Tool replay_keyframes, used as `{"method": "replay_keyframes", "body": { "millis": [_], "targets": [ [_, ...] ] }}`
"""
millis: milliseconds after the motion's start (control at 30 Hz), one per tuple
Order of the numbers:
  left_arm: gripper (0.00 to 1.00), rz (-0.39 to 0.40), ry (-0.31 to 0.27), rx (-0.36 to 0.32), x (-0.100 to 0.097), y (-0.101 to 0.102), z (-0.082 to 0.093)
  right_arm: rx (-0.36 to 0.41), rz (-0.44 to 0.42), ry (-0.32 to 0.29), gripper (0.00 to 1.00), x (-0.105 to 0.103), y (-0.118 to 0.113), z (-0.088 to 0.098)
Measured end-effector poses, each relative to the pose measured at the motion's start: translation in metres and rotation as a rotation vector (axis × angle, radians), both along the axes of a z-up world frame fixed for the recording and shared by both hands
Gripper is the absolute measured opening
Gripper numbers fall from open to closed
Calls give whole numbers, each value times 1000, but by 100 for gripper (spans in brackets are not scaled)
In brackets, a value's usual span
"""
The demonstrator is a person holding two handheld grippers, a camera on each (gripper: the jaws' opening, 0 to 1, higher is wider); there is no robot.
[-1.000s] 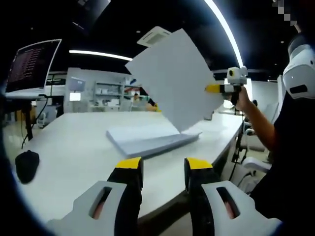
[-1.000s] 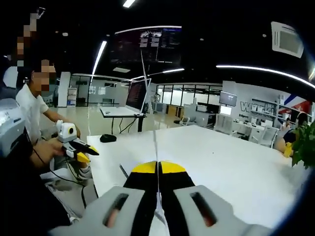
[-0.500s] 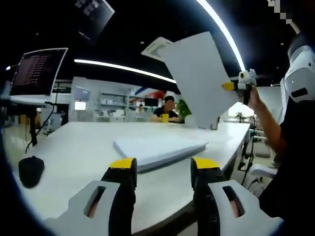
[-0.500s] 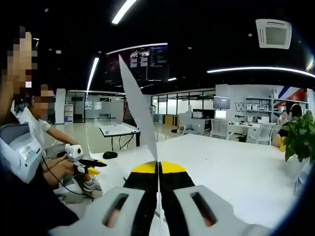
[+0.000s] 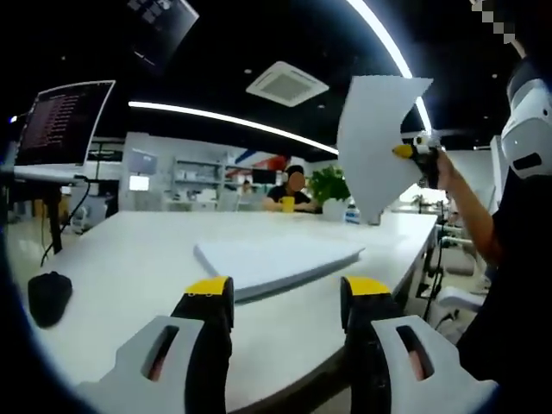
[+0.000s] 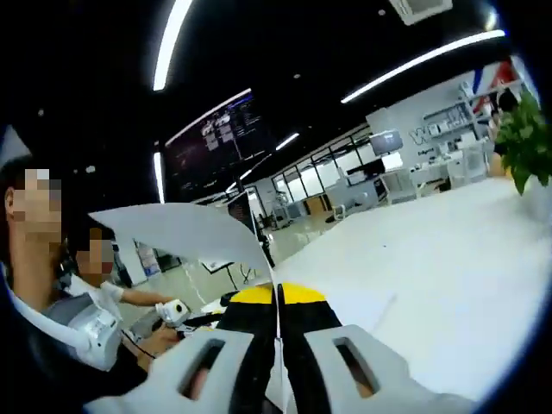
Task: Grasp the top corner of one sheet in the document stack and pull a single sheet out from the document stack, separating that one sheet from the rest and lifting it clear until the single sheet is fully removed from the stack
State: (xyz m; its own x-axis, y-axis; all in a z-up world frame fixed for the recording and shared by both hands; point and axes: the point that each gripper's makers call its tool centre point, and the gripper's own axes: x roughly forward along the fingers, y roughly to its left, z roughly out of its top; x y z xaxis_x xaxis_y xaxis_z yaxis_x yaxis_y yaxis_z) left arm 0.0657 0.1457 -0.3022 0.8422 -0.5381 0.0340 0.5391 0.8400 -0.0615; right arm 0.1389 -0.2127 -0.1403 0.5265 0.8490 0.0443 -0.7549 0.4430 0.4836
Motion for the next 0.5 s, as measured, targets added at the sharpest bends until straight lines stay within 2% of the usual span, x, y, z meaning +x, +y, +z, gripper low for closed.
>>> {"method": "replay_keyframes", "body": {
  "millis": [133, 200, 500],
  "targets": [
    [51, 8, -7, -16, -1, 4, 2, 163, 4, 117, 2, 12, -22, -14],
    [51, 13, -4, -14, -1, 5, 1, 206, -10, 155, 2, 17, -32, -21],
    [50, -1, 6, -10, -2, 2, 0, 243, -164, 241, 2, 42, -74, -56]
  ]
}}
